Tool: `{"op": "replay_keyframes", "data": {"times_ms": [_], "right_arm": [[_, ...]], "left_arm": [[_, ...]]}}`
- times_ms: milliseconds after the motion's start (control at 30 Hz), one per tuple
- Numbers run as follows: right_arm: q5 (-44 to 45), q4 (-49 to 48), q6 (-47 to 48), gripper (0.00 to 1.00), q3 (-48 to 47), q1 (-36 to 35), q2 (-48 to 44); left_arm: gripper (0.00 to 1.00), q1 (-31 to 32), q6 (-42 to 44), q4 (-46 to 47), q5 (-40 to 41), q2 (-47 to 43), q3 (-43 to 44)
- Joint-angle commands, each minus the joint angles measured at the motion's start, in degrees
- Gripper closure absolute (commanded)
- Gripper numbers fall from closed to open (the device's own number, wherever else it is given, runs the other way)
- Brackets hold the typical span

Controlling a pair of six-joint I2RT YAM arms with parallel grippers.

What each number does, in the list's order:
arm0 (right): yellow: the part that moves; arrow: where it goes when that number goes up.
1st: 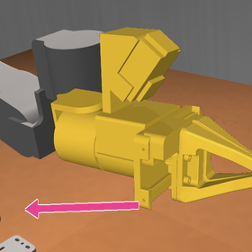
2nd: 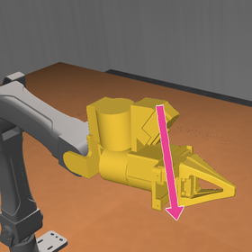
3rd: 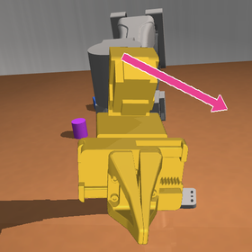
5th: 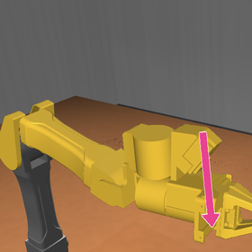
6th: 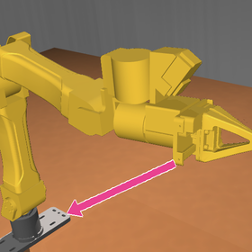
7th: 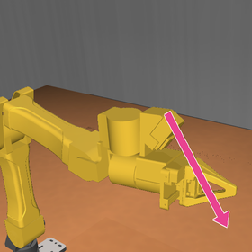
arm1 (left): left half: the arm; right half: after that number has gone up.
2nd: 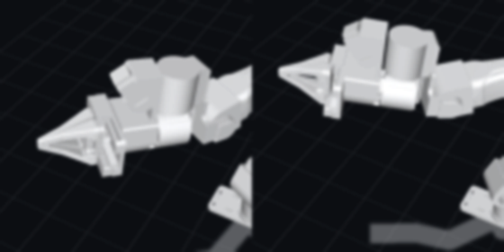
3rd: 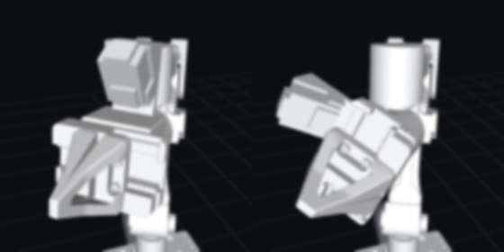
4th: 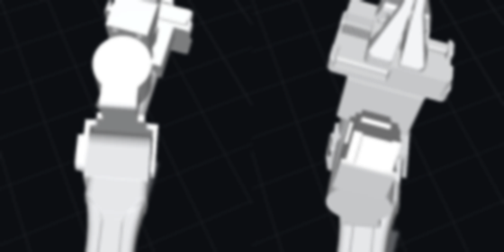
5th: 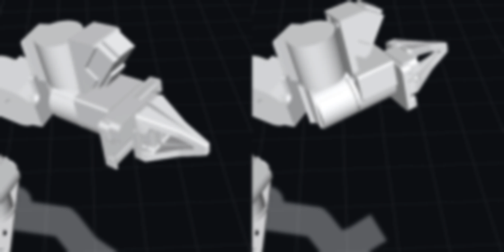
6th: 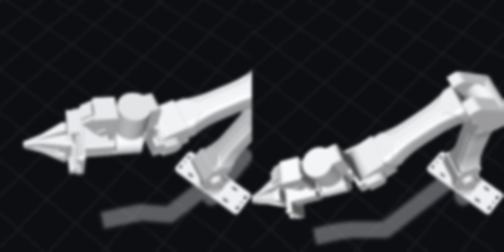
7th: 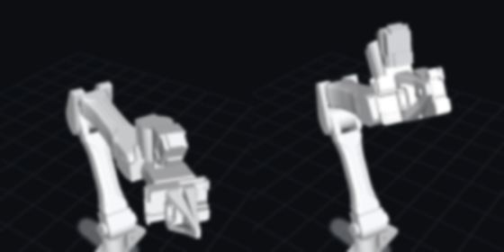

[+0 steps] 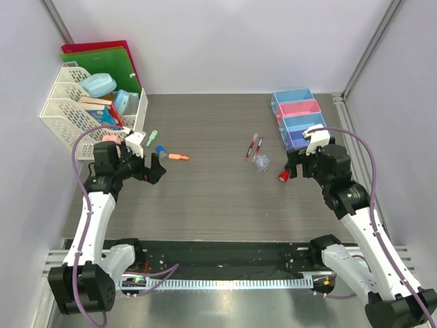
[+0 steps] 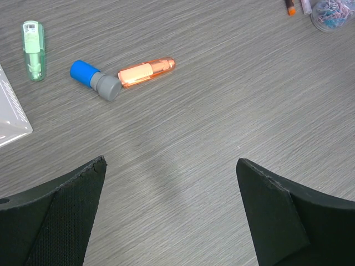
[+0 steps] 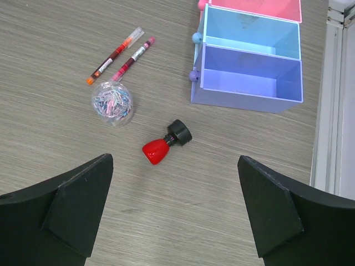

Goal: Sort the stationery into containers
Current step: Move the storage box to the center of the board.

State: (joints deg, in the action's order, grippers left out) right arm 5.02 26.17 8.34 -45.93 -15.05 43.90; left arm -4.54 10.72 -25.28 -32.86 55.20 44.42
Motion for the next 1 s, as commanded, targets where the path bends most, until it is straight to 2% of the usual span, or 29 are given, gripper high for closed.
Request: {"op": "replay_keyframes", "data": {"times_ms": [0,500,567,600,733,967], "right_arm": [[1.8,-2.8,-1.2,0.01,-0.5,-0.4,0.1],[4.6,-3.9,-1.2,0.0,-0.8,-0.5,1.1],[5.9,-5.0,-3.3,0.01,-2.7,-0.4,3.6],[9.3,-5.3,-4.4,0.01,-3.9,-0.5,5.0],[16.9,-5.8,-8.2,0.05,-12.8,-0.3,15.7],[21.3,-12.4,-18.1,0.11,-24.5,1.9,28.3]], "left_arm": [[0.0,-0.3,-0.6,2.0,-1.8,0.1,0.0],[0.0,-0.4,-0.1,1.8,-1.9,0.2,-0.1],[0.0,-0.4,0.3,1.4,-1.6,0.5,0.5],[0.0,-0.4,0.6,0.4,-1.7,0.6,0.9],[0.0,-0.4,1.7,-0.6,-2.0,0.8,1.7],[0.0,-0.5,4.9,-2.0,-2.8,0.7,2.1]]}}
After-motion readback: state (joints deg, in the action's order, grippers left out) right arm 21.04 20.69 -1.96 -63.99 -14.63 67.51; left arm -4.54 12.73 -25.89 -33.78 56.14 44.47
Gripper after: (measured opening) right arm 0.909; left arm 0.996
